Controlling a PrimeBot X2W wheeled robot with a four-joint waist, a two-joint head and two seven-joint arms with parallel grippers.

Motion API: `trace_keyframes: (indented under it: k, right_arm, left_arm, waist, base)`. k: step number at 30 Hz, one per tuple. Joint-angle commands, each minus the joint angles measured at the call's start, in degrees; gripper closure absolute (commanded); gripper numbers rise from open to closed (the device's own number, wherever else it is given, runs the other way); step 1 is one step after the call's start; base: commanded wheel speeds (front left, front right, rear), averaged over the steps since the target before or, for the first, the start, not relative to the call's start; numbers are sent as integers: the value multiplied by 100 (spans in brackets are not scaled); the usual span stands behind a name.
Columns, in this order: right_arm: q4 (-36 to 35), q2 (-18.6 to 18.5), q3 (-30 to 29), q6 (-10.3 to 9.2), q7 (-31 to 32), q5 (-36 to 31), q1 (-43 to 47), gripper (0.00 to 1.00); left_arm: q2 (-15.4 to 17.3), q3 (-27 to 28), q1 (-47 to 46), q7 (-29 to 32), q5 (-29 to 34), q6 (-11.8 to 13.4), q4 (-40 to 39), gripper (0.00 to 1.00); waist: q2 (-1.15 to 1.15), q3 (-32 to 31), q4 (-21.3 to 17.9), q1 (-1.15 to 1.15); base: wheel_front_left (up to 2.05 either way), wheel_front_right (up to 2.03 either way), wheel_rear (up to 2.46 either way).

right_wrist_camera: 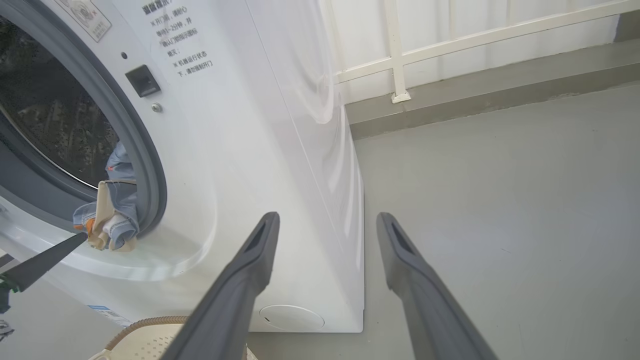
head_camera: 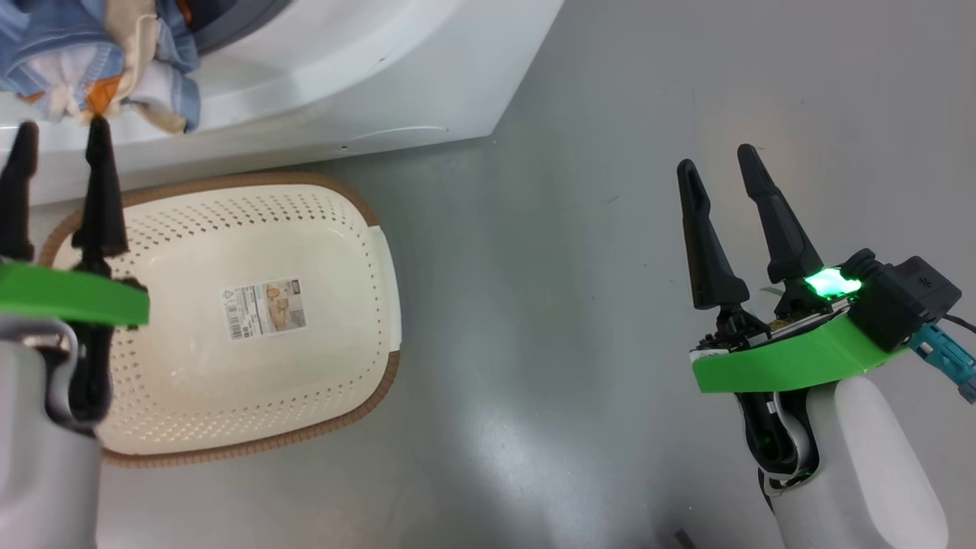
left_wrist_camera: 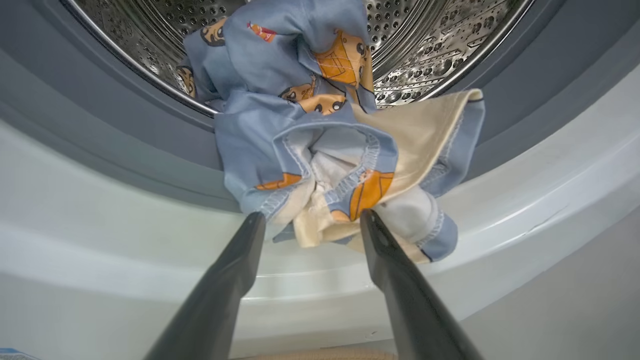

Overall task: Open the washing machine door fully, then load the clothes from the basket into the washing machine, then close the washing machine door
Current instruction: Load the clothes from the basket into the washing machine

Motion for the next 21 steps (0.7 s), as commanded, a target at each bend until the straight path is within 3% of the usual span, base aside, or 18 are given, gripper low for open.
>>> trace_keyframes:
  k: [1,9,17,18,19,20,21]
  right_arm:
    - [-131,36,153,52,-26,78,93,0]
    - [-144,36,130,52,-26,158,110,0]
    - [-148,36,126,52,-26,178,105,0]
    - [-146,36,121,52,-26,168,108,0]
    - [-143,36,122,52,-26,164,110,0]
    - [-139,36,125,52,-26,161,112,0]
    - [-134,36,128,52,-26,161,115,0]
  left_arm:
    - [261,108,-171,49,-40,-18,21,0]
    - [385,-418,-1017,16,-253,-18,845,0]
    - [369,-586,-1738,113,-304,-18,1739,0]
    - [344,-676,-1901,224,-333,-18,1936,12]
    - [342,-729,-1972,276,-342,-18,2027,51]
    - [334,-776,-2038,319,-368,-18,2107,63]
    - [333,-830,-2091,380,-397,-18,2190,93]
  waist:
    - [0,-7,-52,0]
    - [0,-4,-175,0]
    - [0,0,-169,0]
    - [0,-3,-159,0]
    - [0,-6,-155,0]
    - [0,-8,-154,0]
    - [0,-13,-153,0]
  base:
    - [0,0,0]
    - [0,0,0]
    - [0,0,0]
    - [0,0,0]
    - [0,0,0]
    - [0,0,0]
    - [0,0,0]
